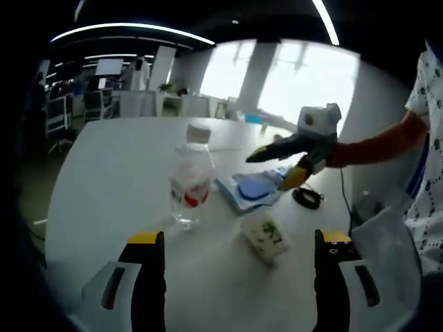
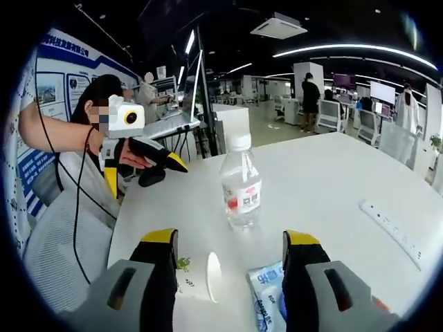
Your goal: Arrange the tabletop items into an orderly group along one side of the table until the central work area is clear of visible clutter.
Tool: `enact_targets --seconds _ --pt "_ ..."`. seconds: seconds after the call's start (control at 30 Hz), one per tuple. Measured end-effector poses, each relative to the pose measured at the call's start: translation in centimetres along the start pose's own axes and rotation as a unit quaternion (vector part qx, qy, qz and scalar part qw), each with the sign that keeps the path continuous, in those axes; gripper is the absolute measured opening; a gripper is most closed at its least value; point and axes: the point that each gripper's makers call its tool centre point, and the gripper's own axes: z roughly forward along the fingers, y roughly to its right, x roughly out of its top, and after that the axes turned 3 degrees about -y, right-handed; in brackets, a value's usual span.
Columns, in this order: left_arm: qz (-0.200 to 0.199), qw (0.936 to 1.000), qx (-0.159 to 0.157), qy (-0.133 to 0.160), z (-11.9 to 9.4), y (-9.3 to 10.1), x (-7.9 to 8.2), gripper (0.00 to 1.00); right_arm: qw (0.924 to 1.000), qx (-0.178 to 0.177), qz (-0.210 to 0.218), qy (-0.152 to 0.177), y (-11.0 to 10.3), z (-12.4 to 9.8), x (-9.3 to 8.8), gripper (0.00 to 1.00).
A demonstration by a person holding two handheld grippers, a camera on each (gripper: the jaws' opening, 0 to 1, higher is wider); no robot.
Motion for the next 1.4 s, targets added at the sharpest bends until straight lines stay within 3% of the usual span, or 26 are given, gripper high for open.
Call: enact_targets --seconds 0.17,0.37,0.63,0.9,1.1,1.23,1.37,1.4 --pt "0.002 1.0 0.005 0.003 -0.6 0.4 -0.2 0.85 0.9986 0.045 -0.003 -0.029 -1.5 0.3 -1.6 0.57" --pt "0.0 1.0 0.009 0.003 -0.9 0.6 -0.5 0.84 0.9936 0.092 0.024 -0.06 -2.5 0.6 -3.3 0.53" --pt "-0.008 0.9999 0.014 0.005 -1.3 0.7 -1.0 0.83 0.9873 0.127 0.043 -0.085 -2.7 1.0 -4.9 0.45" --pt "-0.012 0.9998 0.016 0.003 -1.2 1.0 -1.5 0.81 0.9756 0.18 0.061 -0.111 -3.6 1.6 -5.9 0.32" --pt "-0.015 0.9997 0.018 0.005 -1.2 1.0 -1.6 0.8 0.9665 0.209 0.094 -0.114 -3.8 2.0 -6.0 0.24" --pt "-0.014 0.9997 0.017 0.006 -1.2 1.0 -1.6 0.78 0.9562 0.241 0.12 -0.115 -4.6 1.9 -5.8 0.09" --pt "-0.015 0.9997 0.015 0.006 -1.1 1.1 -1.7 0.78 0.9532 0.248 0.132 -0.112 -4.8 1.9 -5.7 0.06" --pt "-0.016 0.9997 0.015 0.006 -1.1 1.1 -1.8 0.78 0.9488 0.261 0.142 -0.108 -5.3 1.7 -5.4 0.05"
